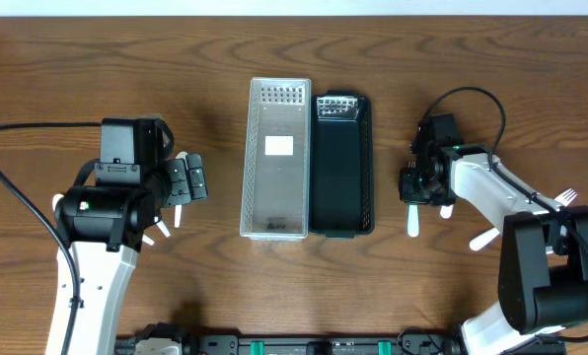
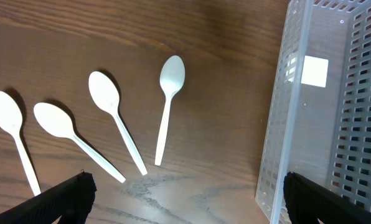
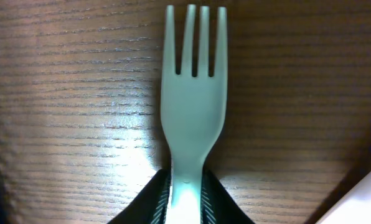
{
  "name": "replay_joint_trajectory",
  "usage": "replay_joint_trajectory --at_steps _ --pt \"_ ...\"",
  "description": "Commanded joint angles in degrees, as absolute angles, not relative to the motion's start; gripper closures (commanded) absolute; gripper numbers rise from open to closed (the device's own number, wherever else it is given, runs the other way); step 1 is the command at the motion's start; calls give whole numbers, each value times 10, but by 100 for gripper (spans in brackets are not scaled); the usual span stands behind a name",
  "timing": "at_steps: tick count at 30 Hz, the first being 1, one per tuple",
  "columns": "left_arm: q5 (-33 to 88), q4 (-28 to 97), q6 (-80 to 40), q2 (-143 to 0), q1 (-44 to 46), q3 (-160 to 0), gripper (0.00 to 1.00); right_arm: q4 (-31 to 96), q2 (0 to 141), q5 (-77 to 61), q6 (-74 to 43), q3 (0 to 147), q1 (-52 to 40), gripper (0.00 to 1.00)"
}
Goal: Pack container
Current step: 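Lower the right gripper over the light-green fork and grasp it, then carry the green fork into the black caddy and release it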
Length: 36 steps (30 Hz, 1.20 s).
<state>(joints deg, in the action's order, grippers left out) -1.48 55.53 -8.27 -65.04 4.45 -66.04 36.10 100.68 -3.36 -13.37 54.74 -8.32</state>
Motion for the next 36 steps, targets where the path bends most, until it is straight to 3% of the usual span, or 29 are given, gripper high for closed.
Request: replay_joint_trajectory --at_steps 1,5,12,19,23,29,36 --pt "-15 557 -75 -648 43 -674 2 361 1021 -48 -137 542 -88 85" --pt "-15 557 -75 -648 43 -674 2 359 1021 -48 -137 542 -88 99" --pt "-15 557 -75 -648 43 -674 2 408 1009 -44 -148 598 -88 99" --pt "-15 552 -75 -648 43 -674 2 535 967 7 -186 829 -111 99" --pt "-15 550 -75 -648 43 -674 2 536 967 7 -222 915 -151 99" --pt "-15 550 -75 -648 43 -674 2 532 985 8 -343 910 -199 99" --pt "-15 550 -75 -648 43 -674 2 535 1064 6 -332 883 -264 99"
